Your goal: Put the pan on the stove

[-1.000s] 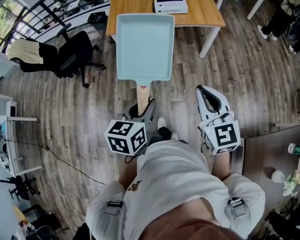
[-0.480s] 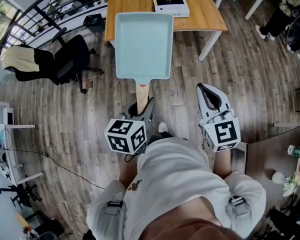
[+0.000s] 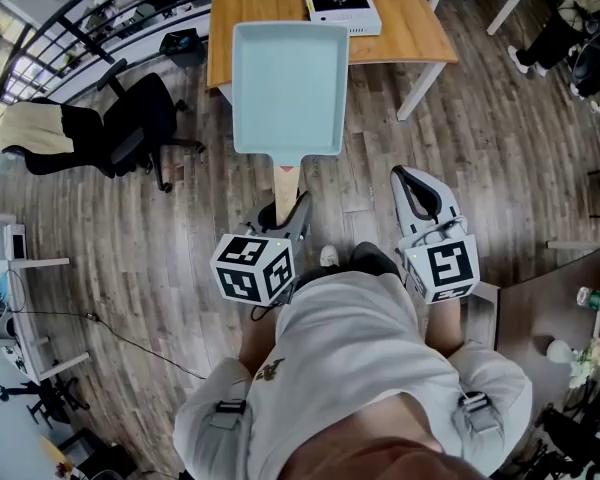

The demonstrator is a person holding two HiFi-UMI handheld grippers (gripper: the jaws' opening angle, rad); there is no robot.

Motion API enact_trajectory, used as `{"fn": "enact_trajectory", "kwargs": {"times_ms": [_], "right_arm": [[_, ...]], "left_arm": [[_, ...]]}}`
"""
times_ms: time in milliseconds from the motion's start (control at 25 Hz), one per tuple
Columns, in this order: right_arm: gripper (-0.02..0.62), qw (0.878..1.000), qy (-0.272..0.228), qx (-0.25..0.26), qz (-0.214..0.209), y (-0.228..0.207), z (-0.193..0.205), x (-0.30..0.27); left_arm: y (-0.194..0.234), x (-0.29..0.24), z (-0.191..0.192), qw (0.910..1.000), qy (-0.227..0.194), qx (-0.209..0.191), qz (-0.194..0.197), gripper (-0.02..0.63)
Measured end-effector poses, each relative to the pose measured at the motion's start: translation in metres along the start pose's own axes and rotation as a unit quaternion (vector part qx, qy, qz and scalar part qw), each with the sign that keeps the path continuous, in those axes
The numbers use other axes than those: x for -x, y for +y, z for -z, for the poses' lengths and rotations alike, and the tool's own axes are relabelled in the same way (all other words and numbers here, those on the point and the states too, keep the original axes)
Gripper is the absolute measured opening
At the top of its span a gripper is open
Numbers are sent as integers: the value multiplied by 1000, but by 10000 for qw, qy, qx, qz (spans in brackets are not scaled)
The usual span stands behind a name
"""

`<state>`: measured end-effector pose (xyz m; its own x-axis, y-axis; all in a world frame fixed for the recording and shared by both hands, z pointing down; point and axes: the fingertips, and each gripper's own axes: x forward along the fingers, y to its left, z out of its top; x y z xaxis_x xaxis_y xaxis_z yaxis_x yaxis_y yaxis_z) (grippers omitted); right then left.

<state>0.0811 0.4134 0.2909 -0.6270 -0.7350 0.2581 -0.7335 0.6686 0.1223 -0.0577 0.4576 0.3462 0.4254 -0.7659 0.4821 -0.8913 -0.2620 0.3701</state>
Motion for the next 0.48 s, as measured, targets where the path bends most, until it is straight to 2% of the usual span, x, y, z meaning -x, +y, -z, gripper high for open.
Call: {"fn": "enact_trajectory", "kwargs": {"times_ms": [480], "right_arm": [[20,10000,24,-51,-5,-40,1,-37]], "left_arm": [[9,-44,-26,10000,62,13,-20,89]]}}
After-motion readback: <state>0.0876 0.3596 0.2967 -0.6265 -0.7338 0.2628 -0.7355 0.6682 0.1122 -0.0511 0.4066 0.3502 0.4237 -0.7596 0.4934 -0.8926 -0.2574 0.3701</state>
